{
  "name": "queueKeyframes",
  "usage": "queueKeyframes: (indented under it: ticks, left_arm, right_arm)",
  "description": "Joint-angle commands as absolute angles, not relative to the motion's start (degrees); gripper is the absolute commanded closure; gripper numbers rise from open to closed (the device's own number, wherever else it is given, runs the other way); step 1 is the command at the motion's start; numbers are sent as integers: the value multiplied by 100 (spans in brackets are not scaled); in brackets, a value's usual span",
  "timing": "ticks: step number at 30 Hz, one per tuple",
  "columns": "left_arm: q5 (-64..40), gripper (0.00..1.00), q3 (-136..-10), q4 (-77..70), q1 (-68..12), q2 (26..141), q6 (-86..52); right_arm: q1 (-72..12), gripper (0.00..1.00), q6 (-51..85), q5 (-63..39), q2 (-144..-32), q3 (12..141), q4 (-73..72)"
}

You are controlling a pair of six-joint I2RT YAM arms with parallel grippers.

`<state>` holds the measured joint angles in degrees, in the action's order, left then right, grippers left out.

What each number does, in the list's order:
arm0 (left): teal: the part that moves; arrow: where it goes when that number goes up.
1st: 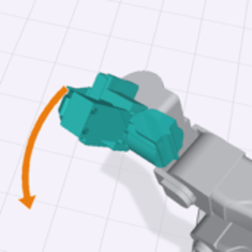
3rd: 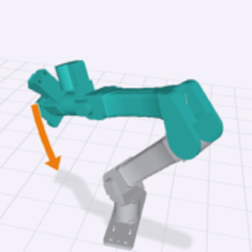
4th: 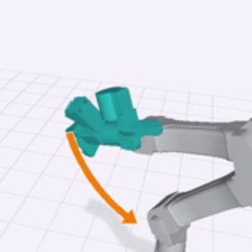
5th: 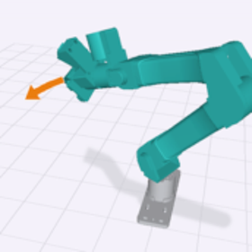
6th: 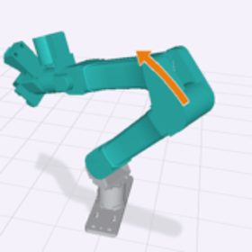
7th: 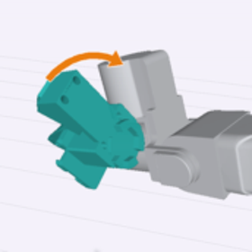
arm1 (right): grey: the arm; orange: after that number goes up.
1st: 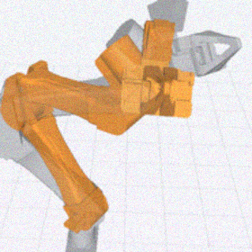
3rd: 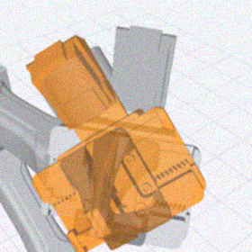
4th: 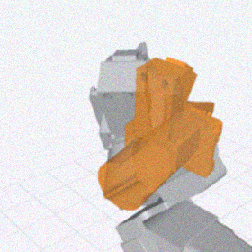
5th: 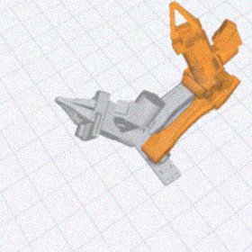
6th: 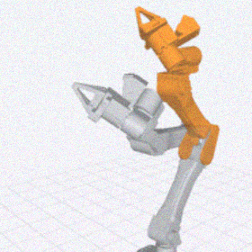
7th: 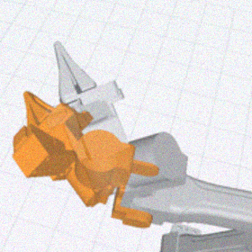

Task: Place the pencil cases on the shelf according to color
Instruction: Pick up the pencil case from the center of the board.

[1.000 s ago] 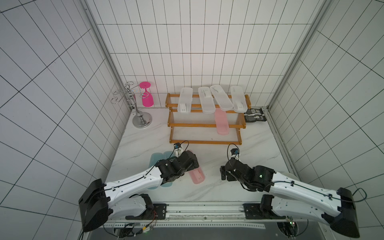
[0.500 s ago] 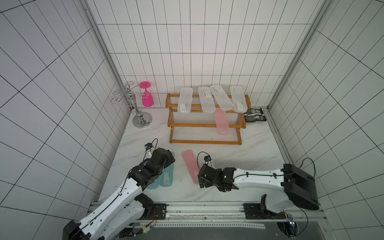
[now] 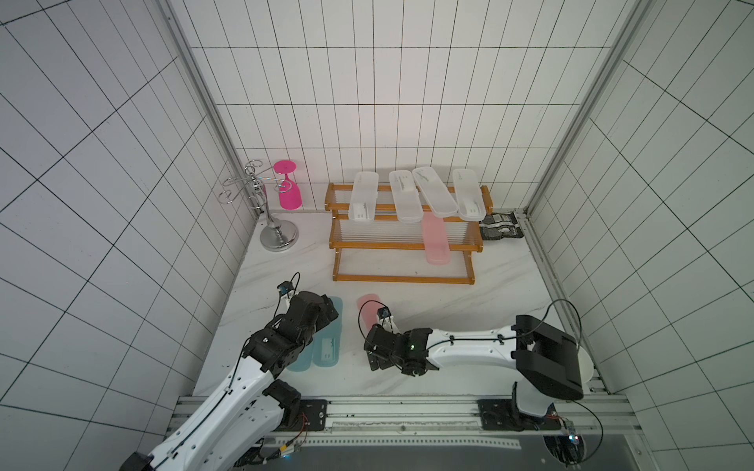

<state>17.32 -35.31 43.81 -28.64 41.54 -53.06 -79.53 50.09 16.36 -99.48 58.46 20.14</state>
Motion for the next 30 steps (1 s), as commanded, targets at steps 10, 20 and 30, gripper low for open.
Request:
queueKeyframes:
  ticks: [10,20,30]
  left_arm:
    - [1828,2,-3500,4383,-2830,4069,-5208]
    - [1792,2,-3457,4221,-2829,4148,-5230]
    - [1836,2,-3395,4281,-2830,4009,-5152]
  right_arm:
    - [-8124,1,5474,2048,-10407,6196,2949]
    - [-8138,1,5125,1866,-10239,5856,2496]
    - [-8152,15,5198,1957,-10231,5658,2238]
